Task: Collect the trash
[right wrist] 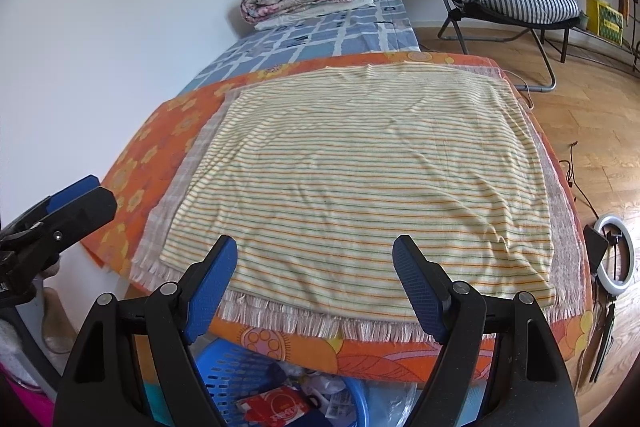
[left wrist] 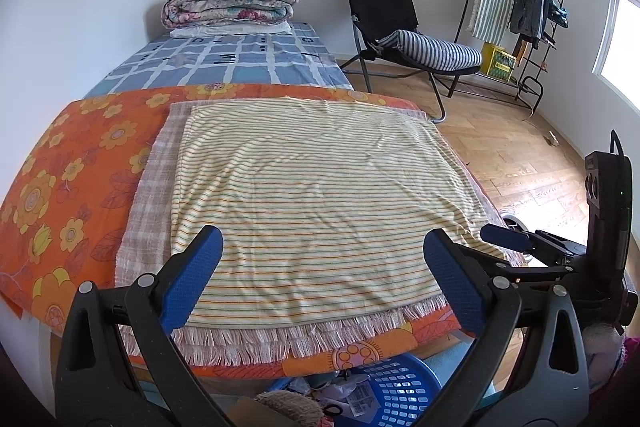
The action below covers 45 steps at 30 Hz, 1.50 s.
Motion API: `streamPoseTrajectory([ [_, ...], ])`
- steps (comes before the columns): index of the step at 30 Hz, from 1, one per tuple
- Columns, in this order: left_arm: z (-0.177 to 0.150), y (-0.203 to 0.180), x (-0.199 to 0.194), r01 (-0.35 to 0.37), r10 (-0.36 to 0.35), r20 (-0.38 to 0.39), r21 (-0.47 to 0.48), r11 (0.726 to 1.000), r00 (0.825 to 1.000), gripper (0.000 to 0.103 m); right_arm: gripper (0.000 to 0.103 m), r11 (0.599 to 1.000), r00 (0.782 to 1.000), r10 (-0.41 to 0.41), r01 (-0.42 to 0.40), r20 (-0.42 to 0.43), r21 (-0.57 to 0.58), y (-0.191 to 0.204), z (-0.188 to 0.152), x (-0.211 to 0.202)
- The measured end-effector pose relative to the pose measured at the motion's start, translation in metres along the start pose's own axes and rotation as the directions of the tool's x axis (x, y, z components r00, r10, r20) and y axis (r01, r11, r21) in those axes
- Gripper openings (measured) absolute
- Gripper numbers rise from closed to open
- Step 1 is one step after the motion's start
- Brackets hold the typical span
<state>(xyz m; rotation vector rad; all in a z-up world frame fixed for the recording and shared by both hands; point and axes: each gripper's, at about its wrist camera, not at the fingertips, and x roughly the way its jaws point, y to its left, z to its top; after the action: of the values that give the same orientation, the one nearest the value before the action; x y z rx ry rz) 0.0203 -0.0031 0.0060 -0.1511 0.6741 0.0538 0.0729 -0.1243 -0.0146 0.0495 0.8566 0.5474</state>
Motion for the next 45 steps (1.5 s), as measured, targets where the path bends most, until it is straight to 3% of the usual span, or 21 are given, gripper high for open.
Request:
streamPoseTrajectory([
  [45, -0.0013, -0.0009, -0.0004, -0.004, 0.004, -0.003, 0.0, 1.0, 1.0, 0.102, 0.08, 0.998, 1.0, 0.007, -0.005, -0.03, 0.056, -0.007, -0.0031, 0.0059],
])
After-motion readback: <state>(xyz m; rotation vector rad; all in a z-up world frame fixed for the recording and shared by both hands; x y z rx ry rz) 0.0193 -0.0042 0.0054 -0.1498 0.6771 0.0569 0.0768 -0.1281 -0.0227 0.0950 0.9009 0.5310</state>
